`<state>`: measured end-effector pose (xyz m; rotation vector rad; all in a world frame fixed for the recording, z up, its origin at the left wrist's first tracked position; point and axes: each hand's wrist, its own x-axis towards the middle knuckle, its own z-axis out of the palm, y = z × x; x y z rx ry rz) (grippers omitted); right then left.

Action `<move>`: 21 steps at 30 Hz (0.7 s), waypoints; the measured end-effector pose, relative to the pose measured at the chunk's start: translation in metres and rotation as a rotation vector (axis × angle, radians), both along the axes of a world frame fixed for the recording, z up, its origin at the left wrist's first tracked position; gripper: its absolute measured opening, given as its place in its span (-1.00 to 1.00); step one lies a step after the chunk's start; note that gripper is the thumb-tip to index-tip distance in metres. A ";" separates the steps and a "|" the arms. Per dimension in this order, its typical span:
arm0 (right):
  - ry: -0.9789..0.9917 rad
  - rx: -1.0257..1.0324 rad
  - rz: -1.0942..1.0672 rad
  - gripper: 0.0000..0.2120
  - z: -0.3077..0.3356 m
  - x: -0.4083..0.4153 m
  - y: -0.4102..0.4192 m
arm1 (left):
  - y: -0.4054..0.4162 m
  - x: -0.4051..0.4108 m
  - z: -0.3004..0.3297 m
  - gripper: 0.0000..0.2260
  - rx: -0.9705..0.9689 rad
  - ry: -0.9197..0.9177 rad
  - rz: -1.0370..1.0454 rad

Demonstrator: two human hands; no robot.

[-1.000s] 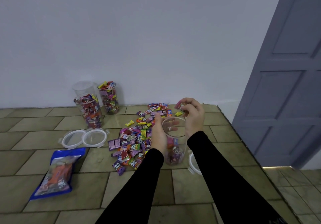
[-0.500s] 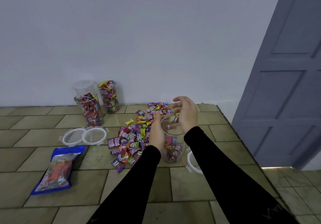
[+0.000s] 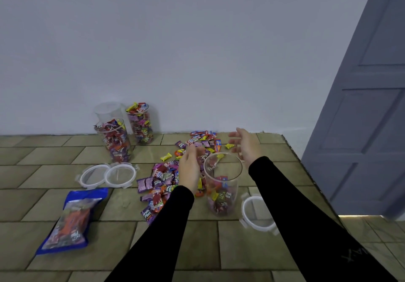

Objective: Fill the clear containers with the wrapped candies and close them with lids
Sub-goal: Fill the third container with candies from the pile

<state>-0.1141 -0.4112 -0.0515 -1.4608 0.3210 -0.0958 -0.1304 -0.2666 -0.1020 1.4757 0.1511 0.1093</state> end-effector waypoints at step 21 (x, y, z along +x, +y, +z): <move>0.115 -1.242 0.079 -0.63 -0.115 0.124 0.002 | 0.004 0.153 -0.038 -0.62 1.222 -0.031 -0.187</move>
